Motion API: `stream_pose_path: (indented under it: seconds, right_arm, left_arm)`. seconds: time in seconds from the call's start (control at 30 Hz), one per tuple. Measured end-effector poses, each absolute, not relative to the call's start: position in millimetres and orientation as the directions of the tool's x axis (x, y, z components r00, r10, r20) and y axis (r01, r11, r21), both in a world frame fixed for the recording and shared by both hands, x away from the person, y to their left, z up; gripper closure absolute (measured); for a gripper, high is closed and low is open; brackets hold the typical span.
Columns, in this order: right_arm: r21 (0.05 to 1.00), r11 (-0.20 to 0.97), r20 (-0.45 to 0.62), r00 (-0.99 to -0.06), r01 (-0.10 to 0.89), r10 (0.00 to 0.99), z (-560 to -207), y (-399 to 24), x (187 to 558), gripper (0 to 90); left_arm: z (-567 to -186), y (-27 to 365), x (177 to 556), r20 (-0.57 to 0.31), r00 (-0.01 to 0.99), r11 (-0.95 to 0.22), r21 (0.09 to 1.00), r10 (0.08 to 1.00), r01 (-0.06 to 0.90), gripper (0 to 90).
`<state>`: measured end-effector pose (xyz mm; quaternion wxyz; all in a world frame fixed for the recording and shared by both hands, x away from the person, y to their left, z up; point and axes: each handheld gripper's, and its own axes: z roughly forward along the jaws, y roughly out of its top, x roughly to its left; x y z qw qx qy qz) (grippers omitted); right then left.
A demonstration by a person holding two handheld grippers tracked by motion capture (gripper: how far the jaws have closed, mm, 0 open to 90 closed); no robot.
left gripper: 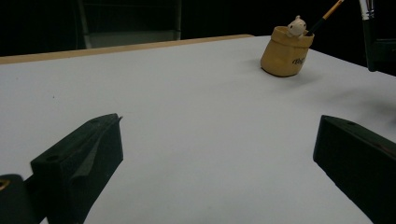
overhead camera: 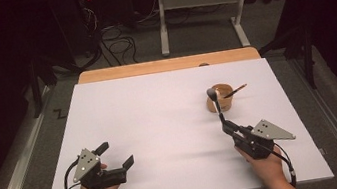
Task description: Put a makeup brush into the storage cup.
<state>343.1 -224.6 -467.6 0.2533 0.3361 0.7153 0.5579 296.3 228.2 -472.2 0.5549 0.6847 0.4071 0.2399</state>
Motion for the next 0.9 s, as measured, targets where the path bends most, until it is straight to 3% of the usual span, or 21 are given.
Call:
stream_pose_path:
  seconds: [0.23, 0.6, 0.9]
  right_arm:
    - [0.970, 0.150, 0.020, -0.678, 0.191, 0.735, -466.8, -214.1, 340.5, 80.7]
    - [0.972, 0.167, 0.006, -0.720, 0.169, 0.694, -466.3, -198.3, 335.0, 80.8]
    - [0.971, 0.180, -0.005, -0.741, 0.156, 0.671, -465.8, -188.9, 331.7, 80.8]
  left_arm:
    - [-464.0, 216.4, 297.2, -0.147, 0.559, -0.029, 0.955, 0.816, 0.294, 2.3]
    - [-455.9, 184.3, 303.2, -0.098, 0.607, -0.098, 0.954, 0.789, 0.282, 2.8]
    - [-450.1, 161.0, 310.1, -0.142, 0.643, -0.061, 0.957, 0.753, 0.284, 7.0]
